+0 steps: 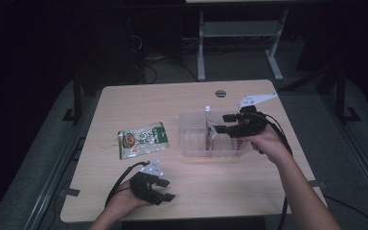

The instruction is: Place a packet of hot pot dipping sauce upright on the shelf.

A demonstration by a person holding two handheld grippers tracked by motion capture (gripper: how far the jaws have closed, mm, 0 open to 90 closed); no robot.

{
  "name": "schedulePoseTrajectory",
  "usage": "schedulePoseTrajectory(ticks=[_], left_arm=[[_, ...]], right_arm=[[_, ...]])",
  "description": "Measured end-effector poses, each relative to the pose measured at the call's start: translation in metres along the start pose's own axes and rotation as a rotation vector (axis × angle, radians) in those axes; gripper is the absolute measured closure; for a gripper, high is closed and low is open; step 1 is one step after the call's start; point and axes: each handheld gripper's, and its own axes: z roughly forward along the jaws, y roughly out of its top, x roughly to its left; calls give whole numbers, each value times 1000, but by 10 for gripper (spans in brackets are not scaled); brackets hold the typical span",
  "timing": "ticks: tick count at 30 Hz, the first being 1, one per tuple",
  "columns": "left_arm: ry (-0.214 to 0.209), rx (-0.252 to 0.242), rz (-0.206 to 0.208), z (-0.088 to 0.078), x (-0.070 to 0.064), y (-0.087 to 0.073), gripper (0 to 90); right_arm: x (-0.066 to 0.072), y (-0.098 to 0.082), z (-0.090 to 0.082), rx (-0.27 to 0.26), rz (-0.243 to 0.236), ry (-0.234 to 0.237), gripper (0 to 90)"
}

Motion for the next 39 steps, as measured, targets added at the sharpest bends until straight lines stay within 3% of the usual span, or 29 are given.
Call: schedulePoseTrajectory(ticks=[4,7,14,21,27,29,39], left_arm=[[0,6,2,0,0,0,387],[-1,10,3,-1,0,0,374],[1,11,2,-3,-1,-1,343],[8,23,20,-8,1,-4,298],[15,-1,-6,-14,5,-7,296],[21,-1,6,-16,7,-8,296],[37,-13,-8,-21,12,-12,295]], right_arm=[[7,-6,-6,-4,-5,-22,306],[14,-9,-8,19,-16,-69,273],[24,-26,-16,-21,3,-56,252],[38,-45,-27,-40,2,-87,229],[48,-68,-35,-43,11,-103,228],[50,-78,-36,-30,14,-106,228],[53,-106,-25,40,-6,-129,214]])
